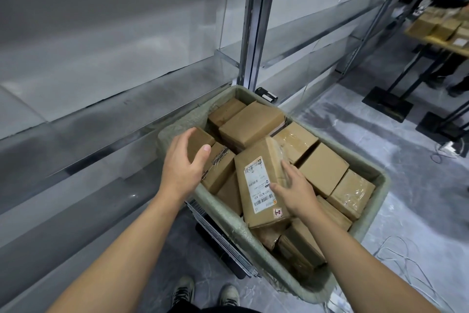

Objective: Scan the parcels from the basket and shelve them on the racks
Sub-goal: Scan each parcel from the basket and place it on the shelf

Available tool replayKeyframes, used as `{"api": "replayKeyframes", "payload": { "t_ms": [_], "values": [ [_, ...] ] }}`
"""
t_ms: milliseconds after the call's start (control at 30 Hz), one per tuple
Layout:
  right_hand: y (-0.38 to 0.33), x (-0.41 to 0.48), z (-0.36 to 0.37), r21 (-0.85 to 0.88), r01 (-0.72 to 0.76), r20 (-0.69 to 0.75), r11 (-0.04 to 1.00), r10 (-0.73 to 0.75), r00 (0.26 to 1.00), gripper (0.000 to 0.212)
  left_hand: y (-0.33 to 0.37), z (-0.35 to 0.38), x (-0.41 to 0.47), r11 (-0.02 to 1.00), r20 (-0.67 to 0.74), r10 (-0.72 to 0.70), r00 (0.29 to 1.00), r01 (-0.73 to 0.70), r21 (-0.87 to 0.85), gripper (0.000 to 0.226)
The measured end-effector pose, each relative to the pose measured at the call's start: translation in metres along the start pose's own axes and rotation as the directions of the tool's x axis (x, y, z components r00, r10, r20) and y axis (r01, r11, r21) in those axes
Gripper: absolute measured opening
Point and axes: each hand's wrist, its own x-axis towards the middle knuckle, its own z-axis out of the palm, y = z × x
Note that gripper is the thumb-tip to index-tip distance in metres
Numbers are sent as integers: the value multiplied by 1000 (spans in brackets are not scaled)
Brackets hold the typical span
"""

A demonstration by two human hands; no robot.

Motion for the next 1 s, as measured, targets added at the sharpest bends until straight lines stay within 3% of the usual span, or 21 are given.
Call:
{"api": "replayKeyframes", "payload": {
  "t_ms": [167, 267, 367, 533, 1000],
  "values": [
    [-2, 4, -3, -9, -32, 47, 999, 33, 998, 82, 2, 3, -4, 1000, -4, -4, 1000, 4, 15, 74],
    [-8, 10, 0, -76, -80, 57, 994, 85, 995, 92, 2, 2, -5, 1000, -3, -8, 1000, 8, 8, 82],
    [-13, 12, 9, -147, -97, 11, 984, 99, 995, 92, 0, 0, -6, 1000, -12, -24, 1000, 24, -2, 84],
    [-12, 13, 14, -103, -89, -30, 991, 87, 996, 90, 0, -1, -7, 999, -36, -29, 999, 30, 26, 71],
    [-59, -36, 11, 152, 267, -152, 952, -244, 958, 90, -9, -67, -43, 999, -104, 42, 994, -39, 31, 70]
  ]
}}
